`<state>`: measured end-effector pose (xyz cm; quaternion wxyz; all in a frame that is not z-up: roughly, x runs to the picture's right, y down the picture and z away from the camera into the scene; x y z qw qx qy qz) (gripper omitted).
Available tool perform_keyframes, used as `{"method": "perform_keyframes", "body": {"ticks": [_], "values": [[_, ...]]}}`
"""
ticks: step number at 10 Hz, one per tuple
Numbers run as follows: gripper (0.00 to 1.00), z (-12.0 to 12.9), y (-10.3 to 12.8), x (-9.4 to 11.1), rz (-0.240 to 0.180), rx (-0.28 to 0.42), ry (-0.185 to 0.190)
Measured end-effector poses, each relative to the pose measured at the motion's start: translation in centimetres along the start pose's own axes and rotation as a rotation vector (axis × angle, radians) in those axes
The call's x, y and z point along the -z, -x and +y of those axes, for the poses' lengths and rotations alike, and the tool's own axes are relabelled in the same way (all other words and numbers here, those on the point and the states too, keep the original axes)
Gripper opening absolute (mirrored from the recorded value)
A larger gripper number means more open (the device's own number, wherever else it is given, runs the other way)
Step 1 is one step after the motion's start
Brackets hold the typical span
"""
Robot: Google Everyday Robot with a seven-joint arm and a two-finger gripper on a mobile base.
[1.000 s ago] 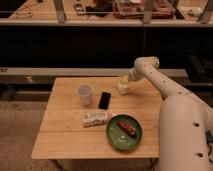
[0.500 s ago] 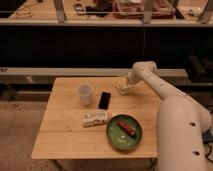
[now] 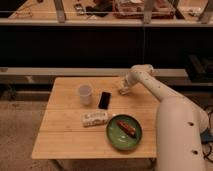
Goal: Place the white sponge in the ceramic bowl
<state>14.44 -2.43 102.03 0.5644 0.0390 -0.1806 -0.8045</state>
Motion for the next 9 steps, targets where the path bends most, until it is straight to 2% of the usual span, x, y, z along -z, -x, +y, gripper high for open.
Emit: {"method": "perform_keyframes", "body": {"ticks": [1, 2, 4, 5, 7, 8, 9], "values": [[0.65, -0.1, 0.5, -0.3, -0.011, 0.008, 0.001], [0.6, 0.0, 0.9, -0.7, -0.023, 0.018, 0.009], [0.42, 0.3, 1.1, -0.9, -0.029, 0.017, 0.03], [0.3, 0.5, 0.9, -0.7, -0.022, 0.012, 0.048], [0.1, 0.2, 0.5, 1.3, 0.002, 0.034, 0.078], [0.02, -0.1, 0.9, 3.5, 0.009, 0.044, 0.084], [0.0, -0.9, 1.9, 5.7, 0.002, 0.044, 0.074]]}}
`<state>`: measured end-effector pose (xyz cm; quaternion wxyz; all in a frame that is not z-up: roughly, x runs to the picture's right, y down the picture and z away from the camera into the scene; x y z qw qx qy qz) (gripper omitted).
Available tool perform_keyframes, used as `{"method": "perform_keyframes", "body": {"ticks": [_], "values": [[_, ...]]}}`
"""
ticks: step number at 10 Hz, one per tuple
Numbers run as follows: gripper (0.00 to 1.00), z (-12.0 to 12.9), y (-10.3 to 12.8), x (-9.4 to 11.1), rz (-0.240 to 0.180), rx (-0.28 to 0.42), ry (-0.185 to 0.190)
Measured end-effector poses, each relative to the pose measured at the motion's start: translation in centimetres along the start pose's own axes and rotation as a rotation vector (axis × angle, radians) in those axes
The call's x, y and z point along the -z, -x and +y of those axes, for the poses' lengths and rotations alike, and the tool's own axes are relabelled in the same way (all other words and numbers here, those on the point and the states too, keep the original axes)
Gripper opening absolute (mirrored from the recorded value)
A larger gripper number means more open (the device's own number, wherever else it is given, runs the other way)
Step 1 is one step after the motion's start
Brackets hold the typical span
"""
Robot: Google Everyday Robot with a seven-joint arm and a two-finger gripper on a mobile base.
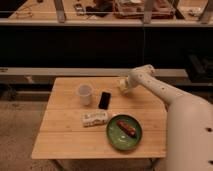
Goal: Place the white sponge in the ceramic bowl
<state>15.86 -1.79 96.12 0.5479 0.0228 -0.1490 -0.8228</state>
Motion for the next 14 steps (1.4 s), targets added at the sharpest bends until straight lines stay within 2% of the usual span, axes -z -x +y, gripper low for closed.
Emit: {"method": "perform_keyframes", "body": {"ticks": [1, 2, 3, 4, 6, 8, 9, 11, 13, 14], "values": [[0.0, -1.3, 1.9, 3.1, -0.024, -0.012, -0.025], [0.0, -2.5, 3.9, 5.1, -0.061, -0.023, -0.05], [0.0, -3.8, 6.3, 7.2, -0.109, -0.035, -0.076], [0.0, -5.6, 9.9, 10.3, -0.191, -0.05, -0.113], [0.0, -6.8, 11.8, 12.1, -0.235, -0.056, -0.133], [0.0, -7.3, 11.5, 11.9, -0.233, -0.049, -0.14], [0.0, -8.2, 11.7, 12.0, -0.228, -0.032, -0.155], [0.0, -12.9, 12.4, 13.1, -0.196, 0.056, -0.227], [0.0, -19.6, 14.8, 15.8, -0.144, 0.189, -0.316], [0.0, -21.2, 16.0, 16.7, -0.129, 0.22, -0.34]]}}
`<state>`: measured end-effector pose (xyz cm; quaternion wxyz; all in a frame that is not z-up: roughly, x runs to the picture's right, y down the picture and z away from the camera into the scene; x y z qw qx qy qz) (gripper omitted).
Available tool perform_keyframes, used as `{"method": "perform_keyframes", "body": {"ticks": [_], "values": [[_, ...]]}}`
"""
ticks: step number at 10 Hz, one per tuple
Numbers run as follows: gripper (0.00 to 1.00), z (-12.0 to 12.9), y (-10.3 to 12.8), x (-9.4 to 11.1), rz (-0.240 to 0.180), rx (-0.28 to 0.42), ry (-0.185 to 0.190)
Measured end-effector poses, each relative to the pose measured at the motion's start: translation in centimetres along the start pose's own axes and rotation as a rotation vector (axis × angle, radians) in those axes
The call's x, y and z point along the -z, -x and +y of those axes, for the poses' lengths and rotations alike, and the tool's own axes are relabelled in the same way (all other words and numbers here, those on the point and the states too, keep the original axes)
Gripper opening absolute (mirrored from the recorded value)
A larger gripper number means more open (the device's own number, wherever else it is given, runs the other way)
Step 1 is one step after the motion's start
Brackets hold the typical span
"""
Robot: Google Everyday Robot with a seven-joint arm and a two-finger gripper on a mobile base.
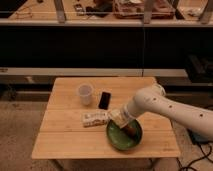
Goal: Place the white sponge in the ceramic bowl
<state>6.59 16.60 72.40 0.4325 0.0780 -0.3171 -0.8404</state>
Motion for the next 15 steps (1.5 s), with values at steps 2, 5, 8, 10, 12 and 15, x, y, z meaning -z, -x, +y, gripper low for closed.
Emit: {"method": "perform_keyframes", "body": {"ticks": [2, 5, 8, 10, 12, 15], "values": [[0.0, -3.1, 2.8, -0.1, 0.008, 0.043, -0.023], [0.0, -4.3, 6.8, -1.6, -0.001, 0.027, -0.032], [0.17, -5.1, 7.7, -3.1, 0.004, 0.016, -0.057], [0.39, -4.3, 8.2, -4.0, -0.008, 0.012, -0.045], [0.57, -3.7, 8.1, -4.2, -0.001, 0.019, -0.031], [0.8, -3.0, 7.0, -3.7, 0.042, 0.023, -0.015]]}}
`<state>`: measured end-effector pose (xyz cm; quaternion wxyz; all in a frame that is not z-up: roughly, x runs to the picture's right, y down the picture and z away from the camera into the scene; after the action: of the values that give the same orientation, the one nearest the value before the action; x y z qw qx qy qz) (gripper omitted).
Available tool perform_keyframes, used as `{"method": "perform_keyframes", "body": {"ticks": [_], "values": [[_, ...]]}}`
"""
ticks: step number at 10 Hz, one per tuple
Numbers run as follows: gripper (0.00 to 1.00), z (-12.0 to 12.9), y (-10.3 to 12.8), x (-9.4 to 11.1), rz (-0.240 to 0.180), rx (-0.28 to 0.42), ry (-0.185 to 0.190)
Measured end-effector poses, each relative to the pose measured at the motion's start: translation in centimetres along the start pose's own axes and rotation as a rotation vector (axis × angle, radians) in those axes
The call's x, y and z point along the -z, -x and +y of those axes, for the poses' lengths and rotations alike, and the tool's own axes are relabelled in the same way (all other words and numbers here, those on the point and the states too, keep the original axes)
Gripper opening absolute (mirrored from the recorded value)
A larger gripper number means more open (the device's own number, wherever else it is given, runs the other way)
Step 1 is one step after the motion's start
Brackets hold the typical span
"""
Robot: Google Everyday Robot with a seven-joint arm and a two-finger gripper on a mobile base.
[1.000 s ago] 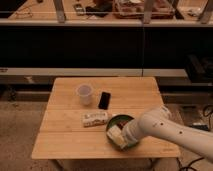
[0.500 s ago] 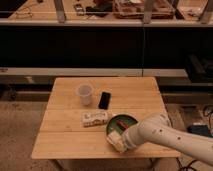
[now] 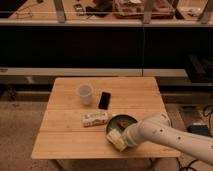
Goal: Place the white sponge in the ceramic bowl
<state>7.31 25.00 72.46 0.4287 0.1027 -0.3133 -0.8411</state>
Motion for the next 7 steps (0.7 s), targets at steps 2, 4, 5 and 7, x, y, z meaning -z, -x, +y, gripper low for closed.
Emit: {"method": "perform_keyframes", "body": {"ticks": [2, 4, 5, 7], "values": [[0.8, 0.5, -0.4, 0.2, 0.011, 0.005, 0.018], [0.8, 1.4, -0.5, 0.2, 0.007, 0.006, 0.053], [0.8, 2.2, -0.6, 0.5, 0.008, -0.013, 0.081], [0.8, 2.5, -0.5, 0.6, 0.009, -0.026, 0.092]]}}
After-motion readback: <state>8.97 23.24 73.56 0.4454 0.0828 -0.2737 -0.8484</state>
